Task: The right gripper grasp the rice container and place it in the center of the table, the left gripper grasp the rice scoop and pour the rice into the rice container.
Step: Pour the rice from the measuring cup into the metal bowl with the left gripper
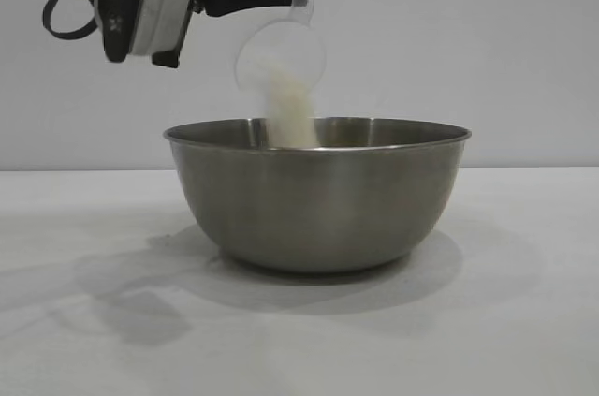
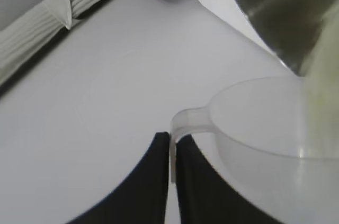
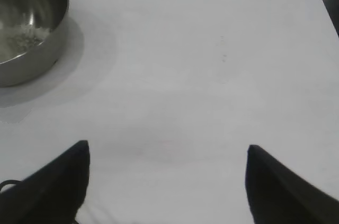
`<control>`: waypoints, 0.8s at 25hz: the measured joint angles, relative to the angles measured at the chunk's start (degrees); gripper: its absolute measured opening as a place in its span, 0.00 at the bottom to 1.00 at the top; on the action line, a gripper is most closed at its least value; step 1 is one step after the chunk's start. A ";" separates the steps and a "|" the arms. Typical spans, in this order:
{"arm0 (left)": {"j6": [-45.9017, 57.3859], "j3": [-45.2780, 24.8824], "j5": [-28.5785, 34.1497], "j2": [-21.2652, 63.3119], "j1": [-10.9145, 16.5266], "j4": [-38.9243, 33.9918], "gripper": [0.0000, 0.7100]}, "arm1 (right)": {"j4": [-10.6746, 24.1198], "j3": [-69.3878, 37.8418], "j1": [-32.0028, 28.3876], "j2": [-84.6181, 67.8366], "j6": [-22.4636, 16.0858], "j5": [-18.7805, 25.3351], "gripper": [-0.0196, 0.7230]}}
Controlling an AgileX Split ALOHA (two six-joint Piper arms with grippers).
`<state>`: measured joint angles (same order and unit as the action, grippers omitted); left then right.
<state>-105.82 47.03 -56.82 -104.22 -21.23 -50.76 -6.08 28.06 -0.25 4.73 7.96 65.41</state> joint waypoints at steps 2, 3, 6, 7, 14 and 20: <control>-3.58 0.00 0.00 0.00 0.00 0.00 0.00 | 0.00 0.00 0.00 0.00 0.00 0.00 0.78; -5.00 0.00 -0.10 0.00 0.00 0.00 0.00 | 0.00 0.00 0.00 0.00 0.00 0.00 0.78; -9.20 0.00 -0.46 0.00 0.00 0.00 0.00 | 0.00 0.00 0.00 0.00 0.00 0.00 0.78; -9.86 0.00 -0.58 0.00 0.00 0.00 0.00 | 0.00 0.00 0.00 0.00 0.00 0.00 0.78; -14.11 0.00 -2.44 0.00 0.00 0.00 0.00 | 0.00 0.00 0.00 0.00 0.00 0.00 0.78; -12.82 0.00 -3.15 0.00 0.00 0.64 0.00 | 0.00 0.00 0.00 0.00 0.00 0.00 0.78</control>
<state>-118.64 47.03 -59.97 -104.22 -21.23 -50.11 -6.08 28.06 -0.25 4.73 7.96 65.41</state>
